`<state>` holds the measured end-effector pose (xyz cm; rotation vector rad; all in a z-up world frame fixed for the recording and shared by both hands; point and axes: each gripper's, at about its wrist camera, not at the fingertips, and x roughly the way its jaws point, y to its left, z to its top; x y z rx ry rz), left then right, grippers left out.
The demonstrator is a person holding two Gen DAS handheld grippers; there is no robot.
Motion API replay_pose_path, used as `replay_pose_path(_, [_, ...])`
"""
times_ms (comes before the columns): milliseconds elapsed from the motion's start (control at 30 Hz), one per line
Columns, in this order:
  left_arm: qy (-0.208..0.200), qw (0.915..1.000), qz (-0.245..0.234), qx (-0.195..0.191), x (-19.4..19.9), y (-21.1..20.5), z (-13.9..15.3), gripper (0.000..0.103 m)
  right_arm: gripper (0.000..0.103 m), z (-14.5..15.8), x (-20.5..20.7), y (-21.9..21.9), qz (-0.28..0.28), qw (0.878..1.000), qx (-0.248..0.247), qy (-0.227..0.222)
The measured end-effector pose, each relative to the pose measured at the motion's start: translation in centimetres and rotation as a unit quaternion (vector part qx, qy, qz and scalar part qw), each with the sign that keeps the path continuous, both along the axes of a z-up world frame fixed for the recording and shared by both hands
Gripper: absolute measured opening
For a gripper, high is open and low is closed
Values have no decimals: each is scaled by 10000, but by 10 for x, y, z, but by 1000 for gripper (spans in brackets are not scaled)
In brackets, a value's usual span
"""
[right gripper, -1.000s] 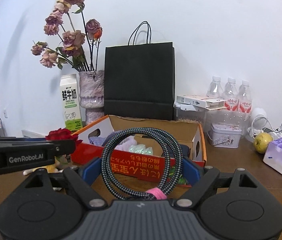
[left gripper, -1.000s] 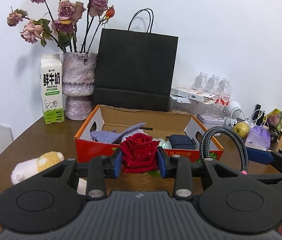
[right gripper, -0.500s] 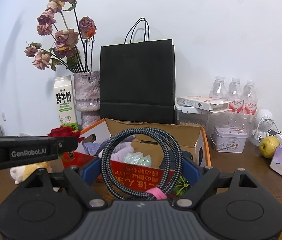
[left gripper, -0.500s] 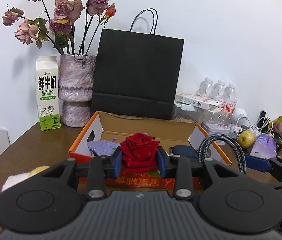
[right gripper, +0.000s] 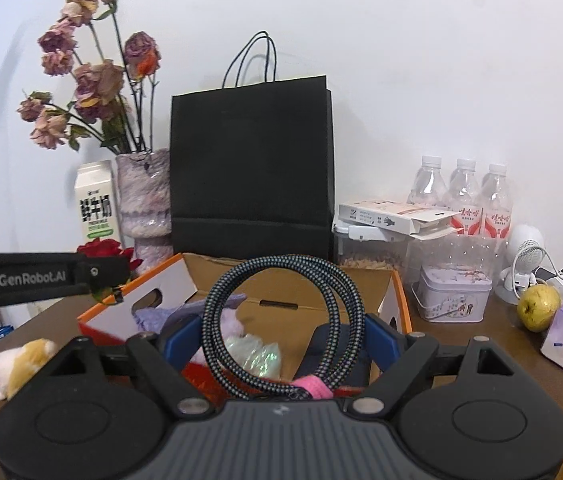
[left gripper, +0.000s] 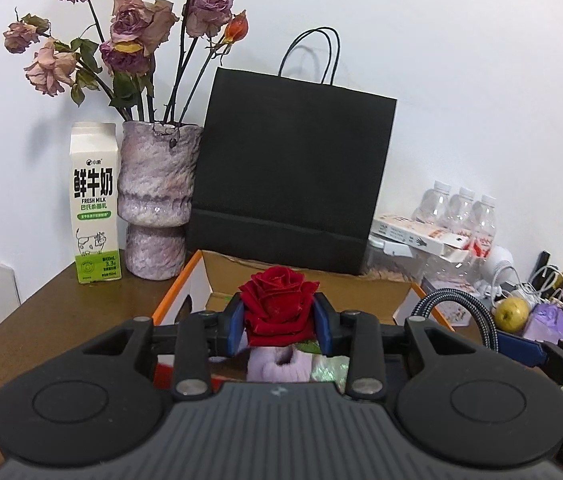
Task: Organize objects
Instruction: 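Carry the rose and cable over the red box, then lower the rose and cable into the box and open both grippers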
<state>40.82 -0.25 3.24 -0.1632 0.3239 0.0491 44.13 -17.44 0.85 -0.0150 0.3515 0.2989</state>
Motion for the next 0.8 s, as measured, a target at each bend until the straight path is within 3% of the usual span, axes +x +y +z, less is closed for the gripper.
replay_pose_path(700, [160,9994,298,38,82,19,-8,36,85,-12,86,20,-124,9997,22,200])
replay_pose_path(800, [266,9991,335,59,93,19,-14,43,85,-17,98,21,-134,9995,59,262])
